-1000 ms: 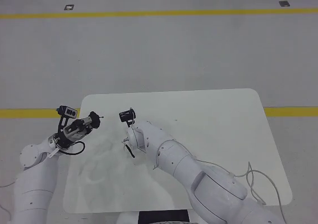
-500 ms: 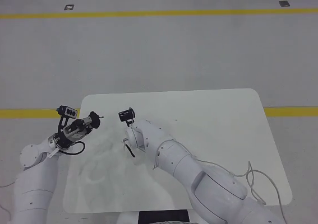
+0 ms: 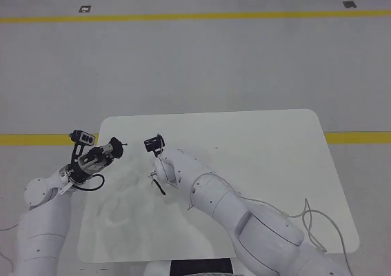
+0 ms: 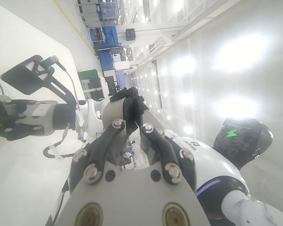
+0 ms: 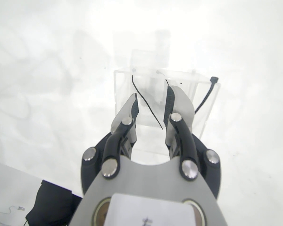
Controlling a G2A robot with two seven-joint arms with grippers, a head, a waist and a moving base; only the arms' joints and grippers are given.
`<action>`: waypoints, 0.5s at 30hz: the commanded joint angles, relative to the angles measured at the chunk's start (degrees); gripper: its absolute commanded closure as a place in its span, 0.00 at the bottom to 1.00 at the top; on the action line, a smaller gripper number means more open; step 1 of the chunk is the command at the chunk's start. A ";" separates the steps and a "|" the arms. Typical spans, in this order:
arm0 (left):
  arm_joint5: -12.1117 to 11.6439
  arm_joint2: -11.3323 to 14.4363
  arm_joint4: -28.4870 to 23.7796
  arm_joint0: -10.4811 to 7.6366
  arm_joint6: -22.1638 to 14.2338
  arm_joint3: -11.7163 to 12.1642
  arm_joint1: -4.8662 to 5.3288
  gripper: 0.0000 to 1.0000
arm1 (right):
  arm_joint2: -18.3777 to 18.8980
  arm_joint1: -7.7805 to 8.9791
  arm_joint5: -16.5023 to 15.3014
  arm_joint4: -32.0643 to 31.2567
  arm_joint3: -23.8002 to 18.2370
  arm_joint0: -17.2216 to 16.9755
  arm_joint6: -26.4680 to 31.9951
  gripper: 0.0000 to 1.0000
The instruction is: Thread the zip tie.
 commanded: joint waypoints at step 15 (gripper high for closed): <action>0.00 0.00 0.00 0.00 0.00 0.00 0.00 1.00 | -2.46 -0.08 0.00 -0.95 -1.24 -0.21 3.34 0.65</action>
